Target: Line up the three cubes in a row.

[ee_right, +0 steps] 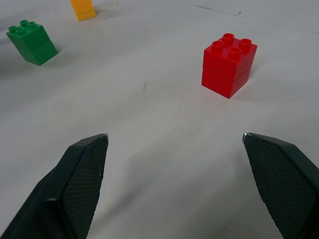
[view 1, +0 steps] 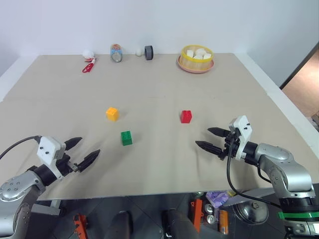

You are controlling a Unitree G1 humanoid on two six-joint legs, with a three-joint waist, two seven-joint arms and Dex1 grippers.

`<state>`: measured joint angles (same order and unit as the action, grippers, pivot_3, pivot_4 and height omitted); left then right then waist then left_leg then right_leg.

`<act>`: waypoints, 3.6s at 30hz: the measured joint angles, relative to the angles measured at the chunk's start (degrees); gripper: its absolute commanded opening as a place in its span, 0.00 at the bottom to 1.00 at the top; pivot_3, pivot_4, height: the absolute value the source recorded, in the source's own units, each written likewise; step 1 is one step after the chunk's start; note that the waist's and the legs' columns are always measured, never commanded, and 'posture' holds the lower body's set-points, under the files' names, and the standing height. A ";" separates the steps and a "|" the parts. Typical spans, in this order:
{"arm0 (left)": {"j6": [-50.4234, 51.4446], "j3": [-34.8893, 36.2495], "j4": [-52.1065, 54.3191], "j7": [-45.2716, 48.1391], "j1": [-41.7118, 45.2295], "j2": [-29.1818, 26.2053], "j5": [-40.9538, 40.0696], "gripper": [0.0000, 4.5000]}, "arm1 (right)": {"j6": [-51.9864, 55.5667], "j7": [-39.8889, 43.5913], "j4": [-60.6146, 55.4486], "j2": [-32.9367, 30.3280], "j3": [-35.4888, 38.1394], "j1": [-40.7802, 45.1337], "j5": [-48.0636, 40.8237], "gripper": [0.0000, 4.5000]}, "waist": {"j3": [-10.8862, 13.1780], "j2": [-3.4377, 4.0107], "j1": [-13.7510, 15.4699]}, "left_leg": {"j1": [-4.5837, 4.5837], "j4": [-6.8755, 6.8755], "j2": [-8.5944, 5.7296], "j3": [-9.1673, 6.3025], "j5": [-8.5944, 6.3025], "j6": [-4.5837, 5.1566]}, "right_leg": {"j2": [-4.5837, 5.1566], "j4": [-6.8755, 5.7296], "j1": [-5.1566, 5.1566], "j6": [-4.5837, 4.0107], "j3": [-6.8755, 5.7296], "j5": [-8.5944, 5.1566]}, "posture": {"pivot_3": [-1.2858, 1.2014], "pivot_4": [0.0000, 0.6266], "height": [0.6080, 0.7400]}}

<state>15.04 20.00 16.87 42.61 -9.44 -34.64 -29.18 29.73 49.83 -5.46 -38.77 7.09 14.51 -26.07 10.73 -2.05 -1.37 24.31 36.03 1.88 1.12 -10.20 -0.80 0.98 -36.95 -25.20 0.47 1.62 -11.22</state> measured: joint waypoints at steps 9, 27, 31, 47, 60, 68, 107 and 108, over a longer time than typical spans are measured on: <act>-2.41 -2.52 4.73 9.20 3.91 -3.76 -1.57 1.00 | -0.12 -15.45 2.31 5.75 -2.58 5.73 9.73 0.99 | -0.02 -0.05 -0.01 | 0.01 0.06 0.04 0.07 0.00 0.00 | 0.00 -0.01 0.00 -0.01 0.00 0.02 | 0.52 0.24 1.00; -2.47 -18.80 4.53 14.26 19.21 -3.30 0.64 1.00 | -3.94 -19.47 9.85 13.41 -9.35 9.46 16.22 0.99 | -0.03 -0.07 -0.33 | -0.01 0.20 0.18 0.10 0.00 0.02 | -0.23 -0.03 0.05 0.14 0.11 0.15 | 0.52 0.24 1.00; -2.66 -19.47 4.45 14.32 19.35 -2.99 1.14 1.00 | -4.87 -20.85 13.60 15.55 -9.34 11.96 17.04 0.99 | -0.03 -0.07 -0.52 | -0.05 0.33 0.30 0.11 0.04 0.08 | -0.39 -0.03 0.07 0.03 0.16 0.33 | 0.52 0.24 1.00; -2.78 -19.68 4.42 13.76 19.31 -2.30 2.23 1.00 | -10.24 -22.75 28.19 20.49 -9.31 21.92 19.83 0.99 | -0.03 -0.07 -0.89 | -0.07 0.29 0.71 0.42 0.04 0.10 | -0.91 -0.03 -0.06 -0.03 0.56 0.43 | 0.52 0.24 1.00; -2.78 -19.68 4.44 11.70 18.19 -1.75 2.83 1.00 | -11.96 -22.49 30.63 22.01 -9.32 23.15 20.79 0.75 | -0.03 -0.07 -1.23 | -0.07 0.29 0.72 0.47 0.04 0.09 | -0.94 -0.03 -0.09 -0.03 0.67 0.44 | 0.52 0.24 1.00; -2.78 -19.69 5.09 10.58 17.76 -0.60 2.83 1.00 | -13.35 -22.64 34.18 22.38 -9.32 25.76 21.41 0.27 | -0.03 -0.06 -1.23 | -0.07 0.28 0.71 0.50 0.03 0.09 | -0.96 -0.03 -0.10 -0.02 0.74 0.44 | 0.52 0.24 1.00; 0.18 -6.68 10.92 16.56 2.20 -8.33 -4.70 1.00 | -41.68 33.03 42.95 11.17 -20.45 27.76 16.36 0.27 | 0.00 -0.04 -1.37 | -0.24 0.26 0.94 0.60 -0.21 0.04 | -1.27 -0.06 -0.15 -0.22 0.96 0.32 | 0.52 0.24 1.00; 0.31 -6.19 11.45 16.43 1.42 -8.37 -4.84 1.00 | -41.74 33.55 43.92 11.25 -20.40 28.62 16.35 0.27 | 0.00 -0.04 -1.36 | -0.24 0.26 0.94 0.59 -0.21 0.04 | -1.27 -0.06 -0.15 -0.22 0.96 0.32 | 0.52 0.24 1.00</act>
<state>15.35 13.81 28.32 59.04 -8.02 -43.01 -34.02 -12.01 83.38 38.46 -27.51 -13.32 43.13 -9.72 10.73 -2.08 -2.74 24.07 36.29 2.82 1.71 -10.40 -0.76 -0.29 -37.01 -25.35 0.25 2.58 -10.90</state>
